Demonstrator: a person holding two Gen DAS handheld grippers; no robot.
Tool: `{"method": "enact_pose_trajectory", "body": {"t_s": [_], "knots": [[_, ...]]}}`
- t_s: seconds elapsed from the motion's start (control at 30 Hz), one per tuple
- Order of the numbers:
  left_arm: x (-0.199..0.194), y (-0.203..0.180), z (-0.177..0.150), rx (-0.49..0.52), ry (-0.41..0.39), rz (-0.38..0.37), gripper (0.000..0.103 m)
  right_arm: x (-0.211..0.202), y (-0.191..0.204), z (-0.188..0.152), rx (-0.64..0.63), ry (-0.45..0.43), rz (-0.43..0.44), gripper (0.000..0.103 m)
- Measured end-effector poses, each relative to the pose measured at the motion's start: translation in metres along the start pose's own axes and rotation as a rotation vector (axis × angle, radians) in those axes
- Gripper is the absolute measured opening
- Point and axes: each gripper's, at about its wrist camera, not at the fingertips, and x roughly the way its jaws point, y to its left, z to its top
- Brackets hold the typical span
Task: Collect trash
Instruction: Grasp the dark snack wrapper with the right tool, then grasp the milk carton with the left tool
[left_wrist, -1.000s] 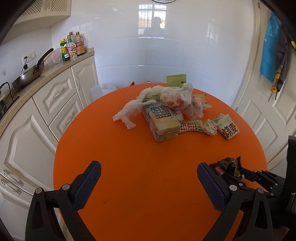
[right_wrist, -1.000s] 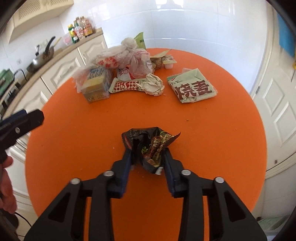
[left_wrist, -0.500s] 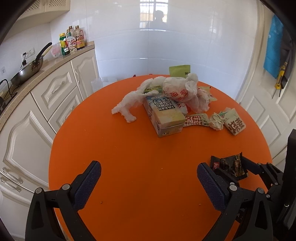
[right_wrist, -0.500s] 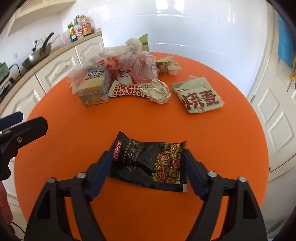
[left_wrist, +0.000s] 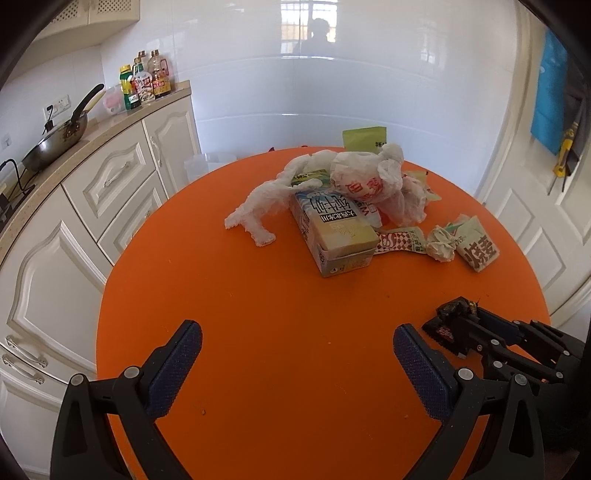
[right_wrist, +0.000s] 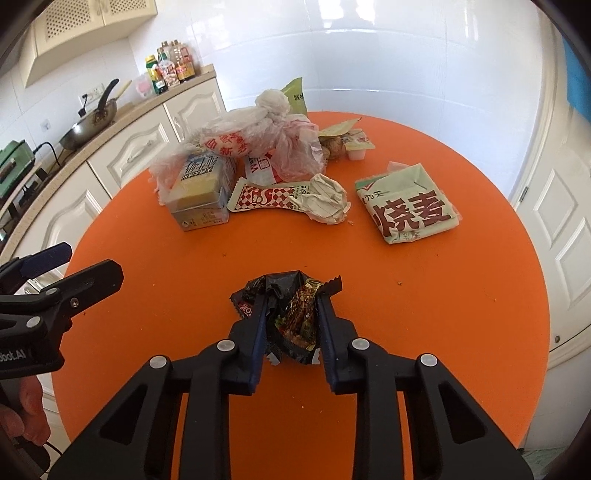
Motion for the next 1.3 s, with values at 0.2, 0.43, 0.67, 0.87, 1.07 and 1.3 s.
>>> {"method": "enact_pose_trajectory", "body": {"t_s": [0.2,0.43,0.67,0.87,1.07,1.3], "knots": [[0.023,-0.007,0.018,0.005,0.007,-0.007,0.102,-0.005,-0.010,0.005,0.031,-0.014,-0.004,0.025],[0.072,-0.028,0.054,0.009,0.032,0.012,0.102,0.000,-0.025,0.015,0.052,-0.014,-0.015,0.025],[0.122,-0.037,0.081,-0.021,0.063,0.004,0.077,0.006,-0.041,0.024,0.077,-0.007,-0.019,0.025],[0.127,-0.022,0.076,-0.025,0.066,-0.054,0.047,0.002,-0.044,0.024,0.086,-0.011,-0.013,0.025],[0.105,-0.004,0.052,-0.006,0.052,-0.061,0.045,-0.009,-0.040,0.017,0.087,-0.025,-0.002,0.025],[0.067,0.000,0.027,0.028,-0.003,-0.117,0.045,-0.034,-0.033,0.008,0.082,-0.063,0.004,0.025]]}}
